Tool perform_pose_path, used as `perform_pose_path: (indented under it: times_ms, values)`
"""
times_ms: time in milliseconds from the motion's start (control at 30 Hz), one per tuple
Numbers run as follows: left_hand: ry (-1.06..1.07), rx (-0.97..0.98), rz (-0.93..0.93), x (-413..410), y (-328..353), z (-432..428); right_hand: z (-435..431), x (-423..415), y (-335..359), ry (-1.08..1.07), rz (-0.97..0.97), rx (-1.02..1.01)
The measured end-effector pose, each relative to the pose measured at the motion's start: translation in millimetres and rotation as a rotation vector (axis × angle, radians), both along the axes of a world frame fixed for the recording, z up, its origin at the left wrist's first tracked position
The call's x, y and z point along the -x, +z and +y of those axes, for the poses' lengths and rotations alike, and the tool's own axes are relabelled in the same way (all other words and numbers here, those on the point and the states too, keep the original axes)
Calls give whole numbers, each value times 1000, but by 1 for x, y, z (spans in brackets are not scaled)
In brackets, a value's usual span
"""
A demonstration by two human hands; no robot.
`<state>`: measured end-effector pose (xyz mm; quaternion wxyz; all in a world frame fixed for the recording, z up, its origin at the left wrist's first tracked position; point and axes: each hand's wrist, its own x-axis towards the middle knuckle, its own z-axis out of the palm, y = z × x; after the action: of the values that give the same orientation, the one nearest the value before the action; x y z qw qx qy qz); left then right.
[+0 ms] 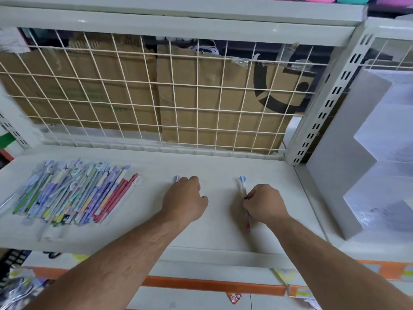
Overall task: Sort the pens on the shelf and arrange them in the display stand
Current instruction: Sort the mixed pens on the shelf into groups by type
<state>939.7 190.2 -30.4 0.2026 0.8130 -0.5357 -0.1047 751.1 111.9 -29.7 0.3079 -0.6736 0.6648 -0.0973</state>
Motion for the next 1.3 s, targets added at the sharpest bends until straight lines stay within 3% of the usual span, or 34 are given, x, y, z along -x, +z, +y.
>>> perform_pose_path:
  times_ms: [300, 433, 633, 1067, 1300]
  values:
    - [-9, -46, 26, -8, -10, 1, 3, -2, -1, 23, 85, 31]
    - [-11, -49, 13, -16, -8, 7, 14, -12, 5, 69, 161, 170]
    - [14, -43, -3, -46, 9, 28, 36, -58, 14, 236, 118, 340]
    - [88, -198, -457, -148, 5, 71, 71, -148, 22, 305, 28, 383]
    - [134, -181, -270, -165, 1, 70, 79, -163, 23, 256, 3, 362]
